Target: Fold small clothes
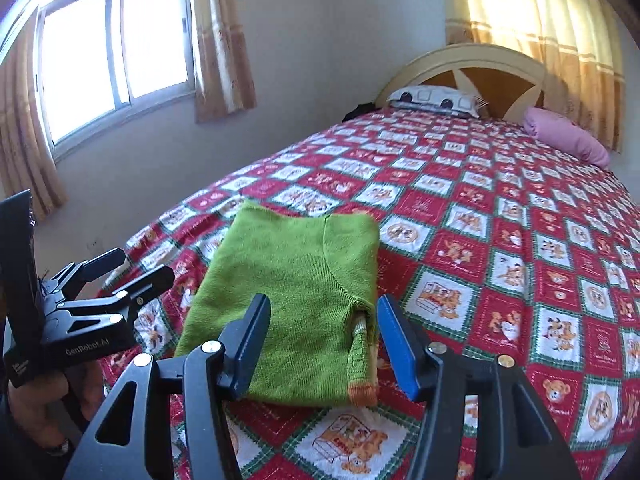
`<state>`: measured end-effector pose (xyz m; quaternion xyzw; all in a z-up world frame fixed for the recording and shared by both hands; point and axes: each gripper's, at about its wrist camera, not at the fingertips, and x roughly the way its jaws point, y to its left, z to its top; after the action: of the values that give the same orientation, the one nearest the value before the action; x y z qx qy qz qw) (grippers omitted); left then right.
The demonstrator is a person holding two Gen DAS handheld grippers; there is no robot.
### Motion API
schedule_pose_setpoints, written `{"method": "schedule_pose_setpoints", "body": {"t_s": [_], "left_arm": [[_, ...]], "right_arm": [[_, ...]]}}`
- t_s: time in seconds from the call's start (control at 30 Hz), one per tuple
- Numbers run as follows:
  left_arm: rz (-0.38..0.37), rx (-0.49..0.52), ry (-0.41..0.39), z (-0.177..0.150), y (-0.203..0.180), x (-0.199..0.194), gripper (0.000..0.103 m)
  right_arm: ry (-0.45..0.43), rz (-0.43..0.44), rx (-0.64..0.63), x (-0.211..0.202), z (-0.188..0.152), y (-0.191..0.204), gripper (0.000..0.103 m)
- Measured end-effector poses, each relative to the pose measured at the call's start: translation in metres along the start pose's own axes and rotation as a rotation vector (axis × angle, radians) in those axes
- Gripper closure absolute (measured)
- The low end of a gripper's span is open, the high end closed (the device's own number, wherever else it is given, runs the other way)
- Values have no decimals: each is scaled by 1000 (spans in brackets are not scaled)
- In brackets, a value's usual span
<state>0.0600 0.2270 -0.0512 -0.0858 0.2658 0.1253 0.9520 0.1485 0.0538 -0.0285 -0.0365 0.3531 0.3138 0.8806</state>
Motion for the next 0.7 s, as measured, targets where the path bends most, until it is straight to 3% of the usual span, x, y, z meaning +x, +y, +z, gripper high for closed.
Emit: {"method": "schedule_pose_setpoints", "body": {"t_s": [0.23,0.7], "left_arm": [[-4,9,-45,6,-5,-16,0],[2,19,-46,4,-10,-18,0]], "right_arm": [[-41,-9,44,-20,-5,-6,43],[-73,8,63,-33,-8,-7,42]]}}
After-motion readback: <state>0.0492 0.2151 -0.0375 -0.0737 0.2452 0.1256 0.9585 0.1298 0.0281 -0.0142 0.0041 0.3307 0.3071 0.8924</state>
